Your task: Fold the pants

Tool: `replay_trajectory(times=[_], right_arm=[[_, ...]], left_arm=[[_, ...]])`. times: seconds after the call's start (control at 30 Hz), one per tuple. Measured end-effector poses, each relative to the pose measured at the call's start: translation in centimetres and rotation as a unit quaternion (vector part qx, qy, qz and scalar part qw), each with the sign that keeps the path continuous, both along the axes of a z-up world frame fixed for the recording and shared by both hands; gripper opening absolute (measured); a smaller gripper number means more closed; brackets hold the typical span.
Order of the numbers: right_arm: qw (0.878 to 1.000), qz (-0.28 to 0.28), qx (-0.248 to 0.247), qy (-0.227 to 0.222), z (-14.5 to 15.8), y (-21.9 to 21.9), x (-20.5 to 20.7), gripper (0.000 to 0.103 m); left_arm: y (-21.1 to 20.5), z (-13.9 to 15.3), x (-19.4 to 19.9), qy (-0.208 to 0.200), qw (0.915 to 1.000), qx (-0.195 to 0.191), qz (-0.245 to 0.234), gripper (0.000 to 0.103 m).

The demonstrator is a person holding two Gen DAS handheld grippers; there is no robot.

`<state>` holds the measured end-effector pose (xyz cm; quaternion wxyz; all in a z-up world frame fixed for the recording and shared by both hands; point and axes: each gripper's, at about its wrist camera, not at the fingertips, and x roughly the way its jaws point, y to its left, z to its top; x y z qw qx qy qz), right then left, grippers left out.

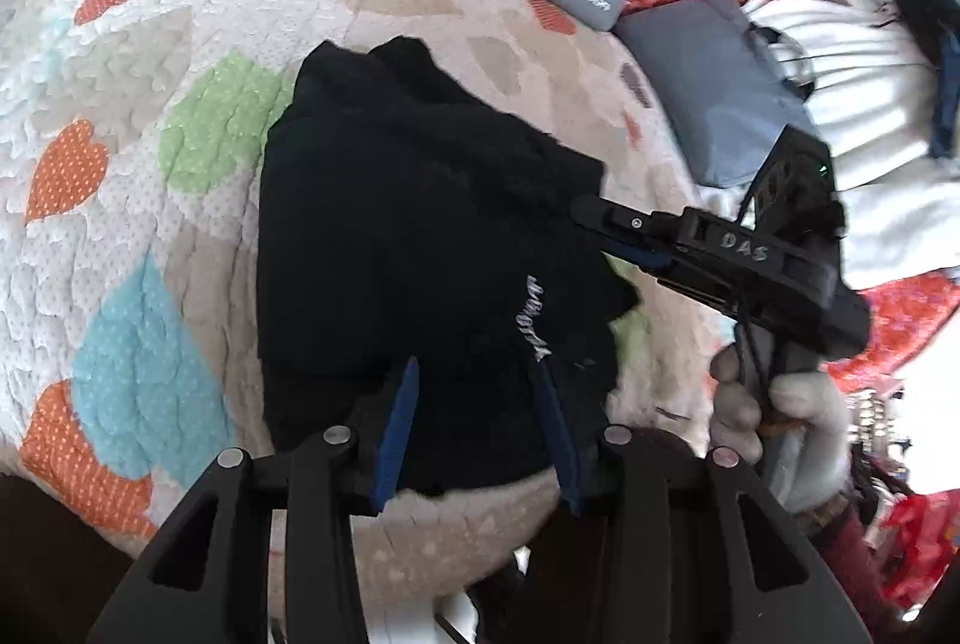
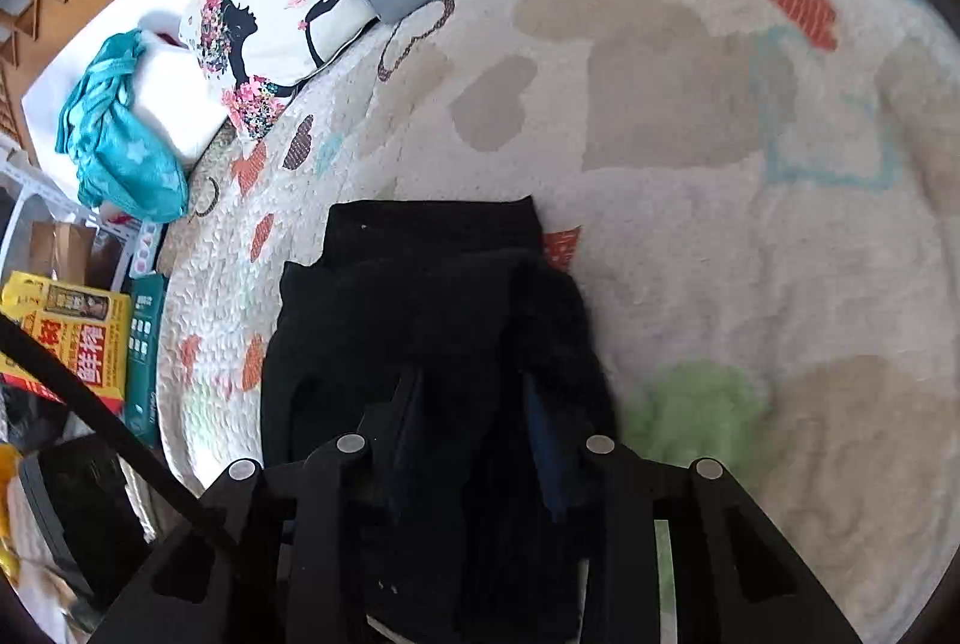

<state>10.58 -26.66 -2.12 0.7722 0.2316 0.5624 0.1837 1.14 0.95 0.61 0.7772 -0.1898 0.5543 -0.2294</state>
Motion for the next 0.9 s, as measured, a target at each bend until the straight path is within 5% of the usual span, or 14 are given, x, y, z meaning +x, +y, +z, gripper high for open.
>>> replay_trajectory(times=[0.13, 0.3, 0.43, 0.57, 0.63, 0.67, 0.9], right_arm=[[0.998, 0.021, 0.012, -0.052, 4.0, 0.5, 0.8, 0.041], [0.988, 0.135, 0.009, -0.073, 6.2, 8.3, 3.7, 0.045], [0.970, 0.227, -0.061, -0.065, 4.5, 15.0, 5.7, 0.051], [0.940, 0.292, -0.156, -0.081, 1.8, 18.6, 6.2, 0.052], [0.931, 0.322, -0.163, -0.061, 0.8, 19.2, 6.3, 0.034], [0.926, 0.333, -0.168, -0.051, 0.6, 19.6, 6.3, 0.008], [0.911, 0.333, -0.238, -0.053, -0.3, 22.5, 8.2, 0.006]], left_arm=[[2.5, 2.0, -1.3, -0.037, 0.9985, -0.032, 0.023, 0.039], [1.8, -1.5, -0.5, -0.008, 0.9990, -0.020, 0.039, 0.039], [0.0, -1.9, -1.5, -0.049, 0.9979, 0.032, 0.028, 0.039], [0.1, -2.2, -1.5, -0.060, 0.9975, 0.027, 0.025, 0.039], [0.4, -2.4, -1.5, -0.062, 0.9976, 0.018, 0.024, 0.039], [0.5, -2.5, -1.5, -0.063, 0.9976, 0.015, 0.023, 0.039], [0.4, -2.7, -1.6, -0.085, 0.9956, 0.033, 0.021, 0.039]])
